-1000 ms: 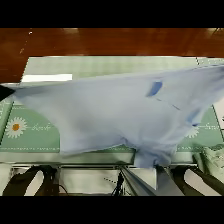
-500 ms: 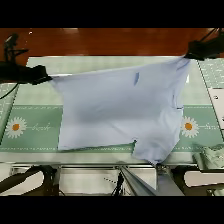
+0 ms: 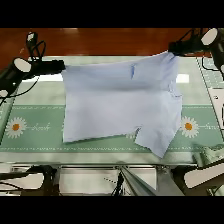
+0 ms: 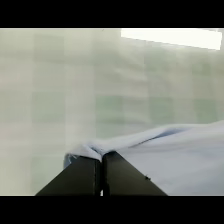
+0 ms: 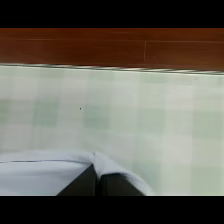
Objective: Fold the shirts.
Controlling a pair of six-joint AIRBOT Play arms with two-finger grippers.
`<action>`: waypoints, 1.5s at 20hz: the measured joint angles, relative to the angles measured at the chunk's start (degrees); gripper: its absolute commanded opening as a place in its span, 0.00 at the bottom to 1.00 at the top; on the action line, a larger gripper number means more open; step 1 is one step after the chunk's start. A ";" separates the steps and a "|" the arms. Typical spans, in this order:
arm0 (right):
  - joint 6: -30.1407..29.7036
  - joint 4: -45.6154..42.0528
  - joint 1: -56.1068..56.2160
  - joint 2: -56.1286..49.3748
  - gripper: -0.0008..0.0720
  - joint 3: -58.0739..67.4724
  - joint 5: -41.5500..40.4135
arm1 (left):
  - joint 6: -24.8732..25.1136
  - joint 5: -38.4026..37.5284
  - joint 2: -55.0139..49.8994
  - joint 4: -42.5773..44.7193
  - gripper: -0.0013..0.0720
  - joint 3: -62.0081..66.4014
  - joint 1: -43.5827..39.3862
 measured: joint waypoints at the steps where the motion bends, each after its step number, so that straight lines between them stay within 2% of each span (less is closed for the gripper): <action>1: 0.33 -0.26 0.11 -0.79 0.05 0.00 0.07 | 0.20 0.22 -0.72 0.00 0.05 0.00 -0.15; 4: 1.05 -1.18 0.26 -2.10 0.05 0.00 0.90 | 0.39 0.72 -1.90 0.00 0.05 0.00 -0.44; 6: 1.22 -1.92 0.35 -1.90 0.05 0.00 2.36 | 0.44 -1.49 -1.84 0.00 0.05 0.17 -0.26; 12: 1.20 -6.56 0.35 -0.39 0.05 -0.09 17.14 | 0.59 -21.38 -1.66 0.79 0.05 0.81 2.14; 18: 1.55 -6.69 0.52 -3.41 0.05 -0.46 27.30 | -0.35 -27.56 -3.54 1.57 0.05 0.85 2.97; 19: 1.70 -6.67 0.52 -4.04 0.13 -0.46 28.46 | -0.70 -28.11 -3.85 1.57 0.13 0.85 2.95; 20: 1.90 -6.62 0.52 -4.52 0.37 -0.46 29.29 | -0.72 -28.50 -4.04 1.57 0.35 0.87 2.93; 21: 1.92 -6.47 0.52 -4.85 0.52 -0.46 30.05 | -0.98 -28.63 -4.11 1.51 0.55 0.90 2.95; 23: 1.95 -6.54 0.39 -4.96 0.55 -0.46 31.34 | -1.14 -29.75 -3.93 1.29 0.56 0.94 3.21; 28: 1.38 -12.04 -3.21 -1.95 0.56 -0.59 39.30 | -0.98 -37.70 -1.14 1.79 0.56 -0.24 6.27; 30: 1.14 -12.37 -6.62 0.81 0.63 -2.40 42.82 | -0.22 -40.87 1.99 2.05 0.58 -4.20 8.22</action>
